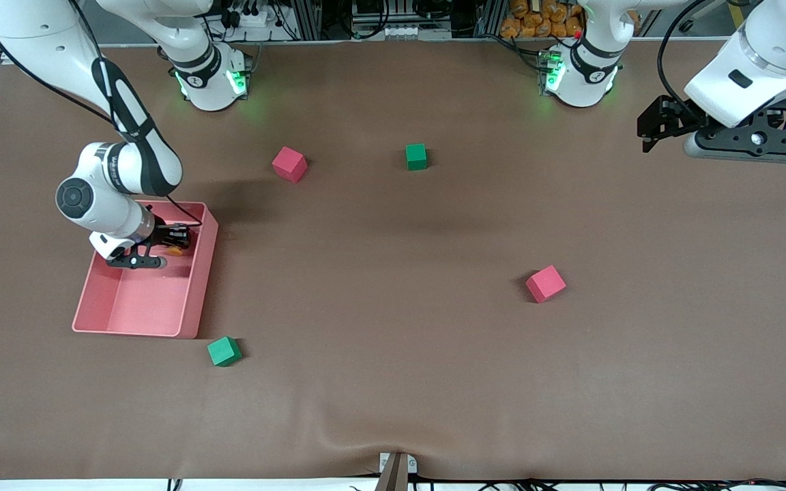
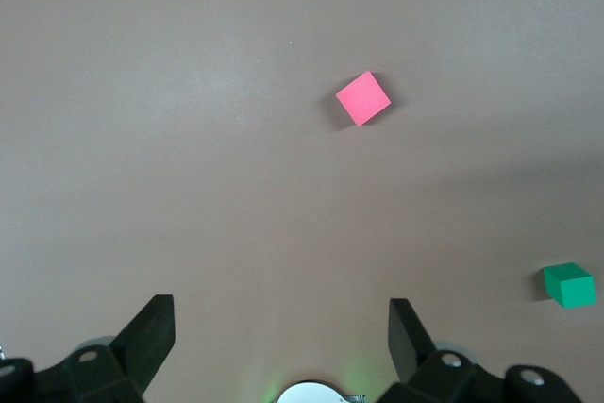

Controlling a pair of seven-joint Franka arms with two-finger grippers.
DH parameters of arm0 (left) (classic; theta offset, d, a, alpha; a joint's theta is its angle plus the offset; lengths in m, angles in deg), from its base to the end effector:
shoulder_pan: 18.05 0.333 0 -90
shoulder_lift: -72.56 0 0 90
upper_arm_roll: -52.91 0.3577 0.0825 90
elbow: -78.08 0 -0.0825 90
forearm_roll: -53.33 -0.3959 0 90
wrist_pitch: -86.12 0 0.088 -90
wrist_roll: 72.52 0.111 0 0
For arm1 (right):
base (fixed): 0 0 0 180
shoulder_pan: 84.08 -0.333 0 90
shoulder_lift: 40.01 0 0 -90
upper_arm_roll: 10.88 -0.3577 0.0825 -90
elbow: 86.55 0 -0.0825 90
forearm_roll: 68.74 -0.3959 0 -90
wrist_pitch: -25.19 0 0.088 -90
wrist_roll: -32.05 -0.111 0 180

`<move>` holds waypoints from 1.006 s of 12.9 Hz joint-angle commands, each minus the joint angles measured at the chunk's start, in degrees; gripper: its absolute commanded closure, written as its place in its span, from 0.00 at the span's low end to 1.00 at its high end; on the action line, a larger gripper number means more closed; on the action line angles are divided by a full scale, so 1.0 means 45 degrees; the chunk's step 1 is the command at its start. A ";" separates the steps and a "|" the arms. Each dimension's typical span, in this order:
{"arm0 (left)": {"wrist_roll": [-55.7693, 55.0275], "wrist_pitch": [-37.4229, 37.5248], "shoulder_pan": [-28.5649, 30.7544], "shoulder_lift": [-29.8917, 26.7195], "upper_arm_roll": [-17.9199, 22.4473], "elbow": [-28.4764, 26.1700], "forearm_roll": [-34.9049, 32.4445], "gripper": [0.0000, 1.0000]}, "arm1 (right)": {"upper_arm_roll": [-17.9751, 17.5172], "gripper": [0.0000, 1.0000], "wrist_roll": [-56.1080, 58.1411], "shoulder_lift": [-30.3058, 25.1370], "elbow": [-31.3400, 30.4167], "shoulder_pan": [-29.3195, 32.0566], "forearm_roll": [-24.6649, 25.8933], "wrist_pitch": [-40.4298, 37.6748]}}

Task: Place and upright button with both arms
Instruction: 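Lift the yellow button out of the tray with the right gripper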

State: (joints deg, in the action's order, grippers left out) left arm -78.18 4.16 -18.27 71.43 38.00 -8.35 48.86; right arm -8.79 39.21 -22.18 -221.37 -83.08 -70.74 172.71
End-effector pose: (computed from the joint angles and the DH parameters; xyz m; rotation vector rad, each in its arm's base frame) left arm 0.5280 -0.1347 0.6910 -3.0397 0.2383 0.0657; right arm 0.5202 -0.0290 0.2162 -3.1237 -0.0656 0.1380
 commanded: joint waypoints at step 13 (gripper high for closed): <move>0.0243 0.0031 0.0069 -0.0021 -0.0104 -0.0013 -0.0044 0.00 | 0.0003 1.00 0.1230 -0.1584 0.5501 -0.4101 -0.0062 -0.5420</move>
State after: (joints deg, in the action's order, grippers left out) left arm -78.18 4.16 -18.29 71.45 37.81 -8.47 48.86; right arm -9.28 51.87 -33.43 -201.20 -96.13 -70.83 149.31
